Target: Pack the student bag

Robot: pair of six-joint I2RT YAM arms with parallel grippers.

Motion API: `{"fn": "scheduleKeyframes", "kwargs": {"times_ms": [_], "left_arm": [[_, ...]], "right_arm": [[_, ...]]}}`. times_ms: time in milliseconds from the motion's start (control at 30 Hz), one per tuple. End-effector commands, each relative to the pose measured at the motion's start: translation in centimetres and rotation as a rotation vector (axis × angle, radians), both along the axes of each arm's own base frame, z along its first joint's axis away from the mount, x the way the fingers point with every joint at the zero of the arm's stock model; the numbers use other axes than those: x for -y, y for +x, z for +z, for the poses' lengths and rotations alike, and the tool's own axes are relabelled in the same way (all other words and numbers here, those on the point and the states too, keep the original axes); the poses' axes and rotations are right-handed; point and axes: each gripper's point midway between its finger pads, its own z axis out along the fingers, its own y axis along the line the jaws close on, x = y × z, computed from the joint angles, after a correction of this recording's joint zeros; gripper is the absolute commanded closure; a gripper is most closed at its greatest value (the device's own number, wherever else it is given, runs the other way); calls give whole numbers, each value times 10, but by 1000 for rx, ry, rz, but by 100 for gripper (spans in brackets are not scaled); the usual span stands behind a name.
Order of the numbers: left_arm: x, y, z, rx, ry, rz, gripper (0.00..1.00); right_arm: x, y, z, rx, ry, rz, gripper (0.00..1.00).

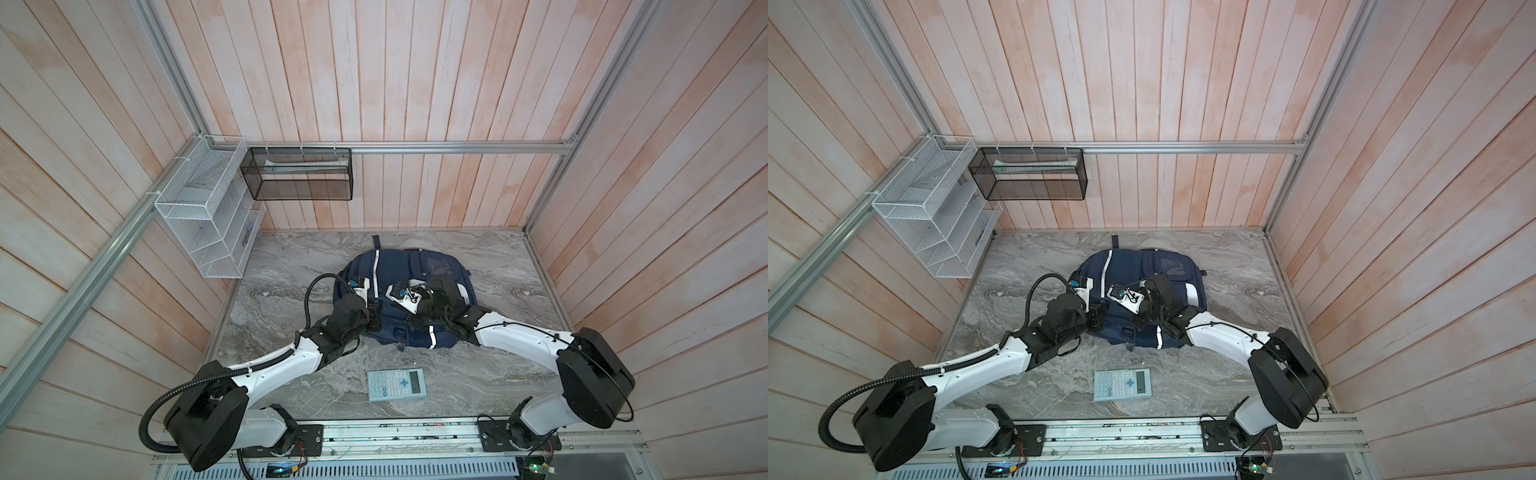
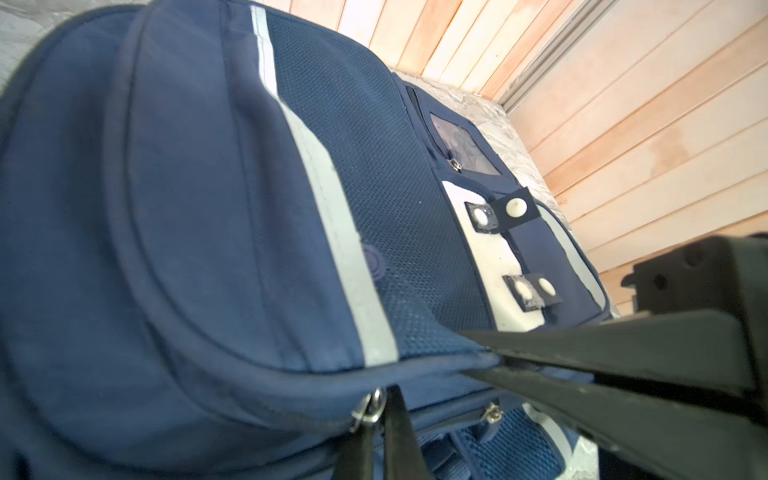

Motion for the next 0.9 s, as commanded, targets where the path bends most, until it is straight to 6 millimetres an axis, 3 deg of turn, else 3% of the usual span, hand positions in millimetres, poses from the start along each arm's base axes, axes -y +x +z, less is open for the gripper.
{"fn": "scheduleKeyframes", "kwargs": {"times_ms": [0,100,167,433,533,733,867], "left_arm": [[-74,38,6,68,131,273,98],[-66,37,11,76,118,225,90],[-62,36,9,77,106,209,96],[-85,38,18,87,151,246,96],[-92,43,20,80,167,257,89],[-77,45,22,88,134,177,94],[-105,52,21,76,158,283,94]], "right_arm": [[24,-14,-30,-105,-84,-41,100],[22,-13,-31,-115,-81,-38,100],[20,-13,-31,-128,-74,-31,100],[29,-6,-37,-125,-109,-91,100],[30,-2,-34,-128,-99,-111,100],[25,-8,-33,-146,-85,-73,100],[33,-2,-40,-130,-125,-117,100]]}}
